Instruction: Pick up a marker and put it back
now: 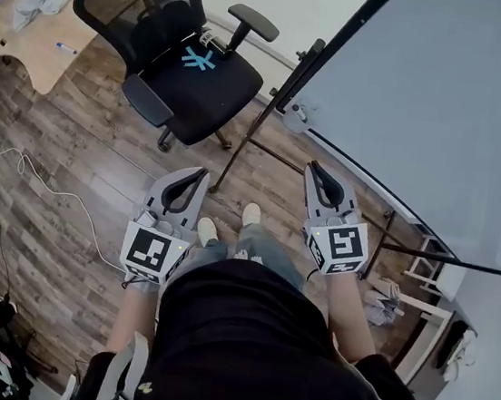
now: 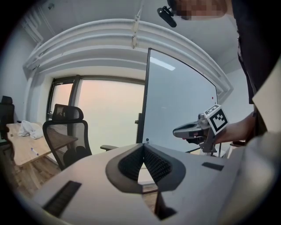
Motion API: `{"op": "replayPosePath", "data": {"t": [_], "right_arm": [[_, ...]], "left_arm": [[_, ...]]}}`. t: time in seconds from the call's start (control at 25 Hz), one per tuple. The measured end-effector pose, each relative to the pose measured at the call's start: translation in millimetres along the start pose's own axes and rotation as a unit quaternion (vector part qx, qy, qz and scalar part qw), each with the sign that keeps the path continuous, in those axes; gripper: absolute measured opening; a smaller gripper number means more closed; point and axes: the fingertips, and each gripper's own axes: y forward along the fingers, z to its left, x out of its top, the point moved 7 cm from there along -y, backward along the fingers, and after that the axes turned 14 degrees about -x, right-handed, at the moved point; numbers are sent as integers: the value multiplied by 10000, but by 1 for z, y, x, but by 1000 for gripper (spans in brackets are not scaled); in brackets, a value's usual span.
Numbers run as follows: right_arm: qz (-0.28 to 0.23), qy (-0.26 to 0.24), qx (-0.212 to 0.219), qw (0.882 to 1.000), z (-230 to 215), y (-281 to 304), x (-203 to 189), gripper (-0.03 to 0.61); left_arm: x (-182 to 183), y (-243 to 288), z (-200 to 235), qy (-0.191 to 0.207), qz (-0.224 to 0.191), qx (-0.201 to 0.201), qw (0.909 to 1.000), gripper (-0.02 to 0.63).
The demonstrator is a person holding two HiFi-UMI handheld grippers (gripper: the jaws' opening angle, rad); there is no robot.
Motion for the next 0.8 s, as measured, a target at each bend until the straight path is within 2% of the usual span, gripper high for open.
{"op": "replayPosePath", "data": {"t": [0.12,0.24,0.44,0.68,0.8], "right_arm": [[62,-111,88,9999,-1,18,-2,28],[164,-216,184,9995,-7,40,-5,60],[317,-314,385,9983,-17,73,-12,91],[495,-550,620,9953,-28,115,-24,117],[562,-624,705,9940,-29,130,-30,126]], "left_arm": [[-1,-4,8,-32,10,185,9998,5],[2,-5,16,-75,206,429,9988,6],[2,-1,23,-96,94,697,9975,5],[5,16,34,17,274,1012,9945,5],[10,21,39,-112,400,1150,9925,6]]}}
